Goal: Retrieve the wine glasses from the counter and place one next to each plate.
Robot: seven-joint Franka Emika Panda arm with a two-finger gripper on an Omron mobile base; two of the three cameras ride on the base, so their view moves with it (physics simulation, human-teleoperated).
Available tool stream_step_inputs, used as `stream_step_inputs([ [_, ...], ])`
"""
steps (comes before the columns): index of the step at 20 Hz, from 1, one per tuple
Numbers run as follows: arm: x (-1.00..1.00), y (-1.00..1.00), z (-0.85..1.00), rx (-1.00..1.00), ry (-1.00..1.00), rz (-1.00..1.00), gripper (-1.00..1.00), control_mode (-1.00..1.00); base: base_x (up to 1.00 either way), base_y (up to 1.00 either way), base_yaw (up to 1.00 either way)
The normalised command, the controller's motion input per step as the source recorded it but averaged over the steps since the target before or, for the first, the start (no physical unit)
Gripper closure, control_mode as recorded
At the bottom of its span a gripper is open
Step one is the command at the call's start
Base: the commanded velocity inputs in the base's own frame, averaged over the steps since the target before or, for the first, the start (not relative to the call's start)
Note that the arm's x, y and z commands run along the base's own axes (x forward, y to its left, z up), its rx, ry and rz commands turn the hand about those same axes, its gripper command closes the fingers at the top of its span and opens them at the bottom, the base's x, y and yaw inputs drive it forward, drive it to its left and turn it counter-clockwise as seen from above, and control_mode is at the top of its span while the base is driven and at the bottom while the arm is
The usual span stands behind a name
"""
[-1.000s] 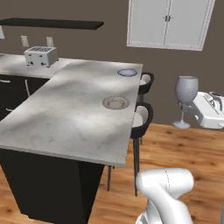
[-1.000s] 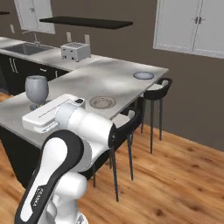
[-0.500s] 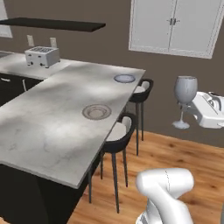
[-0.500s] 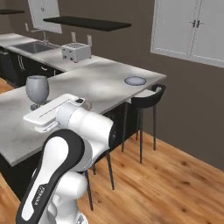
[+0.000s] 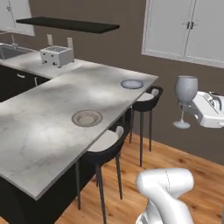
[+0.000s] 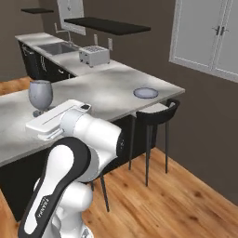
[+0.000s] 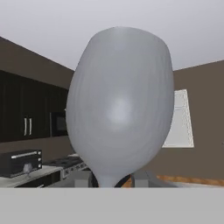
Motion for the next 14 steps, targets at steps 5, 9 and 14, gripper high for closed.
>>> stream_step_inputs([
  [5, 0.0, 0.0, 0.0, 0.0, 0.0, 0.0, 1.0, 1.0, 0.19, -0.59, 0.43],
  [9, 0.0, 0.0, 0.0, 0.0, 0.0, 0.0, 1.0, 1.0, 0.2, -0.73, 0.46],
  [14, 0.0, 0.0, 0.0, 0.0, 0.0, 0.0, 1.0, 1.0, 0.43, -0.65, 0.45],
])
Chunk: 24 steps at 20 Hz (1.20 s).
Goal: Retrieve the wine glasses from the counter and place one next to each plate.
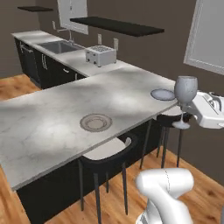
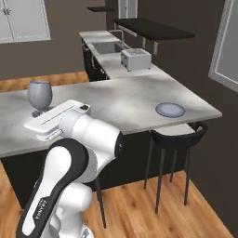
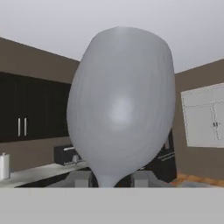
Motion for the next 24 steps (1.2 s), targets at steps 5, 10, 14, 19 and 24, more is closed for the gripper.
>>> stream_step_inputs([
  [5, 0.0, 0.0, 0.0, 0.0, 0.0, 0.0, 1.0, 1.0, 0.43, -0.42, 0.47],
  [10, 0.0, 0.0, 0.0, 0.0, 0.0, 0.0, 1.0, 1.0, 0.4, -0.32, 0.47],
  [14, 0.0, 0.0, 0.0, 0.0, 0.0, 0.0, 1.0, 1.0, 0.52, -0.33, 0.43],
  [19, 0.0, 0.0, 0.0, 0.0, 0.0, 0.0, 1.0, 1.0, 0.6, -0.3, 0.38],
  [24, 0.08, -0.12, -0.11, 0.0, 0.0, 0.03, 1.0, -1.0, 0.29, -0.3, 0.19],
])
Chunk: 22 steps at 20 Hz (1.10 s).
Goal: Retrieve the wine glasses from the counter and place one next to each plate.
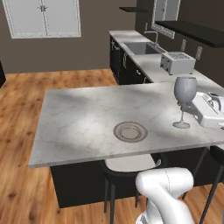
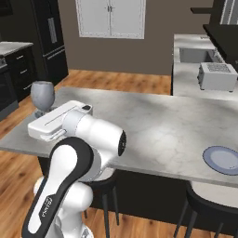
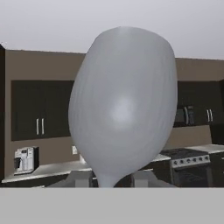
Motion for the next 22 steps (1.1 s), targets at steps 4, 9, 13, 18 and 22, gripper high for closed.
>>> stream_step_inputs([
  [4, 0.52, -0.82, -0.63, 0.0, 0.0, 0.1, 1.0, -1.0, 0.0, 0.0, 0.0],
  [9, 0.95, -0.76, -0.72, 0.0, 0.06, 0.0, 1.0, -1.0, 0.0, 0.0, 0.0],
  [13, 1.0, -0.44, -0.94, -0.01, 0.02, 0.0, 1.0, -1.0, 0.0, 0.0, 0.0],
  [18, 1.0, 0.0, -0.87, -0.11, 0.0, -0.01, 1.0, -1.0, 0.0, 0.0, 0.0],
  [22, 1.0, 0.26, -0.82, -0.17, 0.02, -0.08, 1.0, -1.0, 0.0, 0.0, 0.0],
])
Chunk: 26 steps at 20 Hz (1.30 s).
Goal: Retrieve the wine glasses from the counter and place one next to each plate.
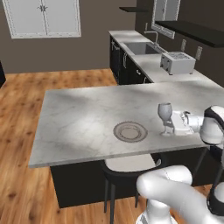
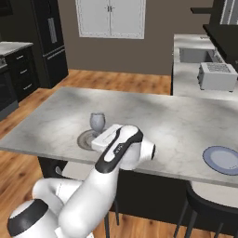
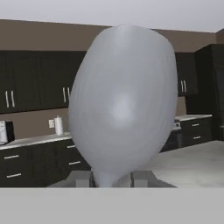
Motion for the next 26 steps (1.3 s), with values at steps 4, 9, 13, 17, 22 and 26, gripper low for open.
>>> stream_step_inputs([
  [4, 0.95, 0.03, -0.49, -0.13, 0.01, -0.1, 1.0, -1.0, 0.0, 0.0, 0.0],
  [9, 0.72, -0.27, -0.21, 0.0, 0.0, -0.03, 1.0, -1.0, 0.0, 0.0, 0.0],
  [13, 0.41, -0.42, -0.69, 0.0, 0.0, -0.01, 1.0, -1.0, 0.0, 0.0, 0.0],
  [17, 0.35, -0.22, -0.61, -0.06, -0.03, -0.01, 1.0, -1.0, 0.0, 0.0, 0.0],
  [22, 0.37, 0.0, -0.2, -0.15, -0.1, -0.05, 1.0, -1.0, 0.0, 0.0, 0.0],
  [26, 0.28, -0.01, -0.15, -0.12, -0.09, -0.04, 1.0, -1.0, 0.0, 0.0, 0.0],
])
